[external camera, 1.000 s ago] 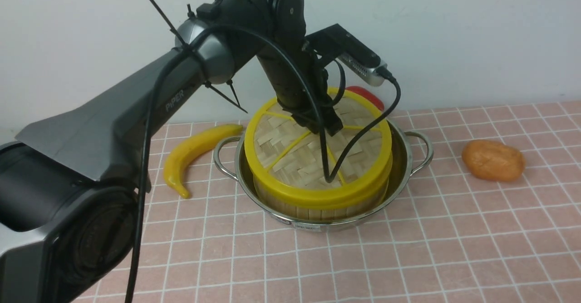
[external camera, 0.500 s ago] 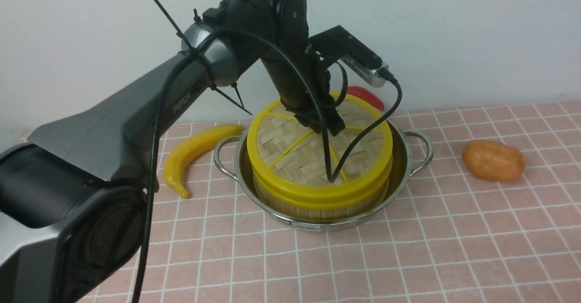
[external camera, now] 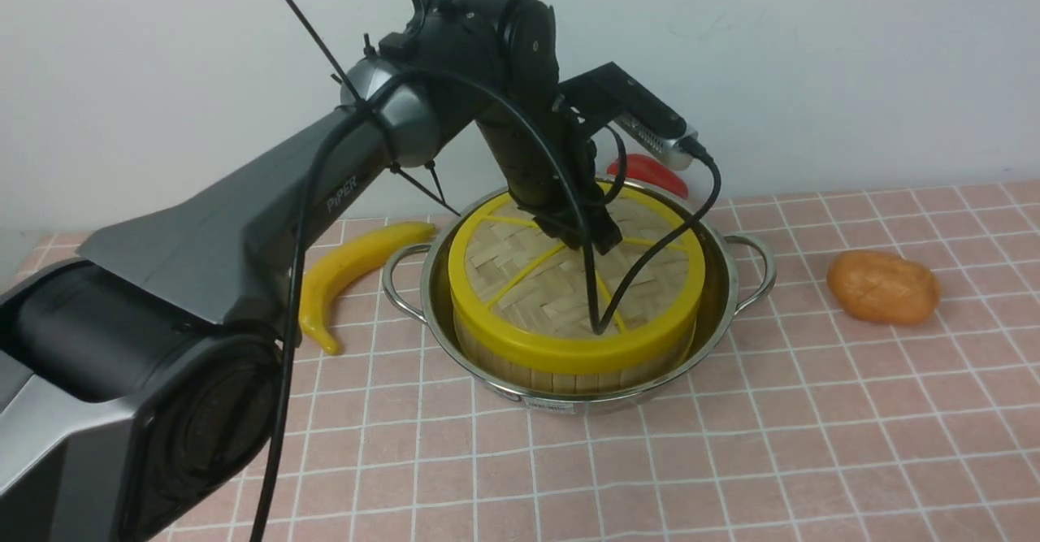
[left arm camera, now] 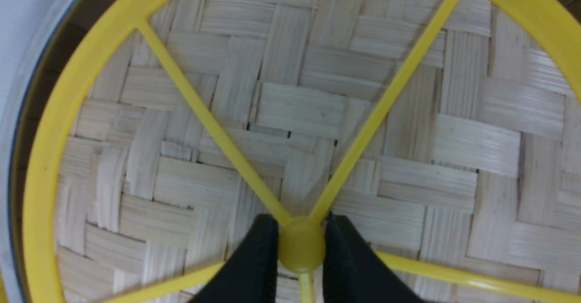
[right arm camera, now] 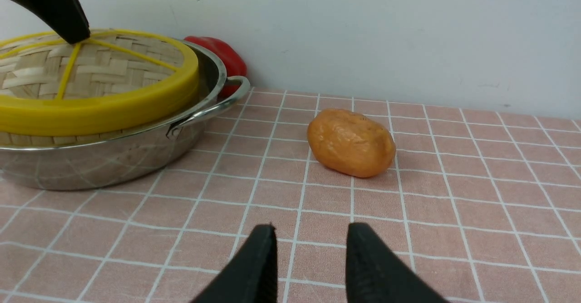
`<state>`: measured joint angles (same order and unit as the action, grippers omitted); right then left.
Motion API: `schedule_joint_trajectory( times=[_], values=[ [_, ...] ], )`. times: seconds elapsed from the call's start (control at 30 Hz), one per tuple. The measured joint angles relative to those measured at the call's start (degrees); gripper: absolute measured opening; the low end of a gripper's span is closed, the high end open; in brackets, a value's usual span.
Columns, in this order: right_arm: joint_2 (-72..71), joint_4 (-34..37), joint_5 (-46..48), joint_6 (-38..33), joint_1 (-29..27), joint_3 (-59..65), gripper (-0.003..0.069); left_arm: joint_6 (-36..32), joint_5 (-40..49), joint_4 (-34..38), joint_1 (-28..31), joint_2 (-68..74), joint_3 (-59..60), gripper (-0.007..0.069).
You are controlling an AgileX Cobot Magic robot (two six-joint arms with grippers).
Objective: Place the steamer in the pot on the pink tablecloth, and put the lid on the steamer.
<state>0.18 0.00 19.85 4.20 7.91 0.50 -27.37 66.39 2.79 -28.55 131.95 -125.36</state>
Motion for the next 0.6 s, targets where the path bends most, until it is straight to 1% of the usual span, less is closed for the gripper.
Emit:
schedule_joint_trajectory(
  times=[0.1, 0.17, 0.27, 0.33, 0.37, 0.4, 0.43, 0.47, 0.5, 0.57, 0.6],
  values=[
    [0.0, 0.0, 0.0, 0.0, 0.0, 0.0, 0.024, 0.0, 0.1, 0.0, 0.0, -0.1, 0.0, 0.0137],
    [0.0, 0.0, 0.0, 0.0, 0.0, 0.0, 0.024, 0.3, 1.6, -0.4, 0.0, -0.5, -0.7, 0.0224],
    [0.0, 0.0, 0.0, 0.0, 0.0, 0.0, 0.024, 0.9, 3.1, -1.5, 0.0, -1.6, -3.2, 0.0327],
    [0.0, 0.0, 0.0, 0.0, 0.0, 0.0, 0.024, 2.0, 3.2, -3.2, 0.0, -3.3, -6.5, 0.0356],
    [0.0, 0.0, 0.0, 0.0, 0.0, 0.0, 0.024, 3.5, 3.2, -4.7, 0.0, -4.9, -8.1, 0.0355],
    [0.0, 0.0, 0.0, 0.0, 0.0, 0.0, 0.024, 5.3, 3.2, -6.4, 0.0, -6.9, -9.2, 0.0346],
    [0.0, 0.0, 0.0, 0.0, 0.0, 0.0, 0.024, 7.2, 3.1, -8.4, 0.1, -9.3, -10.4, 0.0314],
    [0.0, 0.0, 0.0, 0.0, 0.0, 0.0, 0.024, 7.9, 3.1, -9.2, 0.1, -10.4, -10.5, 0.0306],
    [0.0, 0.0, 0.0, 0.0, 0.0, 0.0, 0.024, 10.7, 3.1, -11.9, 0.4, -15.1, -11.3, 0.0226],
    [0.0, 0.0, 0.0, 0.0, 0.0, 0.0, 0.024, 14.1, 3.1, -14.3, 1.4, -21.3, -11.7, 0.0094],
    [0.0, 0.0, 0.0, 0.0, 0.0, 0.0, 0.024, 15.2, 3.1, -14.7, 1.8, -23.0, -11.8, 0.0051]
  ],
)
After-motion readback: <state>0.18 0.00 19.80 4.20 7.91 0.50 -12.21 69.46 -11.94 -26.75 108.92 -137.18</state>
